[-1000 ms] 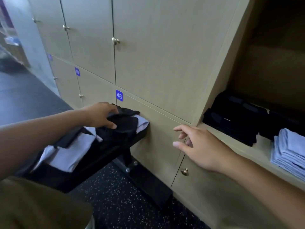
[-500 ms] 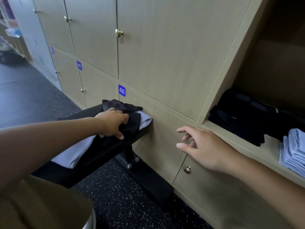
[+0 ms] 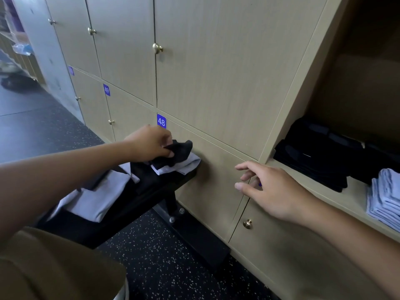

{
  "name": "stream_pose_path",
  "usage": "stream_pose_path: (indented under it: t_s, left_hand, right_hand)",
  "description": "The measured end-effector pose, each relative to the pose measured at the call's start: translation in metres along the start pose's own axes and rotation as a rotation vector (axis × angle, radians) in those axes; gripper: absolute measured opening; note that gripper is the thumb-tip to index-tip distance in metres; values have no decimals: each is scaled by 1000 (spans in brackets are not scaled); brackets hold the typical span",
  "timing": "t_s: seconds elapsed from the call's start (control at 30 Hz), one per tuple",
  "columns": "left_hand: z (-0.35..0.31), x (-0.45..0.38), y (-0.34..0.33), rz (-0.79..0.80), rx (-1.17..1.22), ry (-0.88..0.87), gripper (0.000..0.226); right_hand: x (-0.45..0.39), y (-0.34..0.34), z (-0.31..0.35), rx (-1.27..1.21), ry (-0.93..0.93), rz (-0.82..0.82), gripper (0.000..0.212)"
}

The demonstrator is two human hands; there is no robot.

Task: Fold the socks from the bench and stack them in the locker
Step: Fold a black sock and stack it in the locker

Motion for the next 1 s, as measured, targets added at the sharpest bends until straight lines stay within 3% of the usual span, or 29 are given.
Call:
stream_pose_path:
  t_s: [0.13,0.3,0.4,0.5,0.6,0.77,0.93,1.0]
  left_hand:
    - [-26,13,23,33,270,-3,18]
    - [-71,39,33,358,666,-101,15]
    - [-93,53,29,563,828,-168,12]
    - [-105,57,24,669,934,-178,18]
    - [-115,60,22,711,1025,-161,13]
    - [-126,65,22,723,1080,-157,36]
    - [-135,70,31,636,948,-301,12]
    - [-136,73,34,593,823,-362,38]
  right_hand:
    - [-1,9,8,-120,45,-140,46]
    - [2,28,23,-238,120,-300,62]
    - [6,37,29,-265,184,-275,57]
    - [12,44,36,-391,231,-198,49]
    - [18,52,40,-468,262,-163,40]
    - [27,59,41,-358,280,-105,20]
    - [35,64,30,-261,240,-133,7]
    - [37,65,26,-255,228,-144,6]
Point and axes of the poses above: each hand's wrist, its own x-axis away from the middle knuckle, its own y-axis out of the back of the hand, z = x × y, the point moved 3 cm from there along -x, towards the middle knuckle, and after that the axes turned 5 degrees about y, right-handed, at the moved point
